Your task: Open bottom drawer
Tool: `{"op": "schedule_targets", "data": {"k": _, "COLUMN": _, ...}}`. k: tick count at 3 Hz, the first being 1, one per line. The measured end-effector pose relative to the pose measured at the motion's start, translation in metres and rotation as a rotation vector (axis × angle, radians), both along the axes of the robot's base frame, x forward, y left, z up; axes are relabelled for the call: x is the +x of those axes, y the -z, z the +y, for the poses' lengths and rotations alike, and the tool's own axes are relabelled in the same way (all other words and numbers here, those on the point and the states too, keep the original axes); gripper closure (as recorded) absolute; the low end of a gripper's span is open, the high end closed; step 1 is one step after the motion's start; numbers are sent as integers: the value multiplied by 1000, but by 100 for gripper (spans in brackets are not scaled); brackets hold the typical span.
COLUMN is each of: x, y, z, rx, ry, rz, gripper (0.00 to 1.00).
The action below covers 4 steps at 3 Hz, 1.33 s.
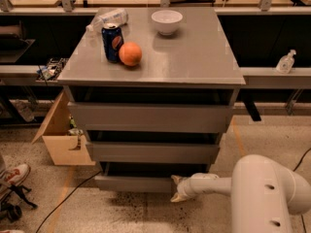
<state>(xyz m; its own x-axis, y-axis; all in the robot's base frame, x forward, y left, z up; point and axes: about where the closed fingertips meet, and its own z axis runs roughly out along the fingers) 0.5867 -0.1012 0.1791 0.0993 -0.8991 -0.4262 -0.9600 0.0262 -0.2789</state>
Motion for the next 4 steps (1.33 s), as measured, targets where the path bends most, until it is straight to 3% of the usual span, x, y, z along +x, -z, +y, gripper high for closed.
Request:
{"op": "schedule_targets", "data": {"k": 1, "x": -42, "y": 4, "z": -10, "rx": 13, "ry": 62, "rz": 61, "gripper": 66}}
{"op": "schedule_targets", "data": {"k": 2, "x": -42, "y": 0, "z": -10, "rx": 13, "ry": 62, "rz": 61, "gripper": 91}}
{"op": "schedule_targets", "data": {"k": 3, "x": -42, "y": -6, "z": -10, "rx": 13, "ry": 62, "rz": 61, "gripper": 100}}
{"op": "schedule_targets", "data": {"k": 4, "x": -42, "y": -6, "z": -10, "rx": 13, "ry": 62, "rz": 61, "gripper": 100}}
